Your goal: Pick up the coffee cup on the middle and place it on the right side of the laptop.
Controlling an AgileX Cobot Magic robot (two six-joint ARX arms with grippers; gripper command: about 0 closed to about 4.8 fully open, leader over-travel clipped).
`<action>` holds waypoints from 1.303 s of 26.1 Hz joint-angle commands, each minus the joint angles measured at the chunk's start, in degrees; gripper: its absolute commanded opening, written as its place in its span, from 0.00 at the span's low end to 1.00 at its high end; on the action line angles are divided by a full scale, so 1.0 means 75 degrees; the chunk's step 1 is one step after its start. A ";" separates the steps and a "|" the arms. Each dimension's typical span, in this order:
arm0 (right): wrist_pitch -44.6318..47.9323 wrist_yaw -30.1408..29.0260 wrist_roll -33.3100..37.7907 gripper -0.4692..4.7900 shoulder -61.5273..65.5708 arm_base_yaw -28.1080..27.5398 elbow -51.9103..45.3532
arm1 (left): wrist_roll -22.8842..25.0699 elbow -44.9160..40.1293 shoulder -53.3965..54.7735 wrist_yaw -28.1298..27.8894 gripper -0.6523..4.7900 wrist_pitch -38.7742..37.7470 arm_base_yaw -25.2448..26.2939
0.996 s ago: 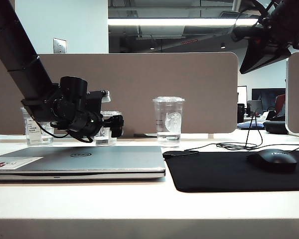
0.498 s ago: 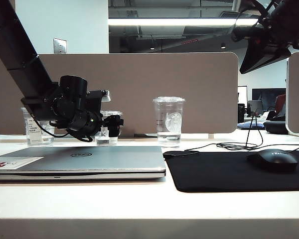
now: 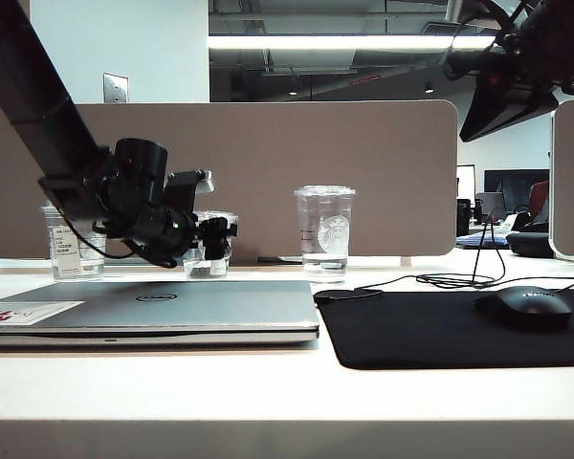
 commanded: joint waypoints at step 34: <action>0.0498 0.1784 -0.0991 0.08 -0.1355 -0.0784 0.0230 | 0.0772 -0.0344 -0.2562 0.3261 0.63 -0.2617 -0.2935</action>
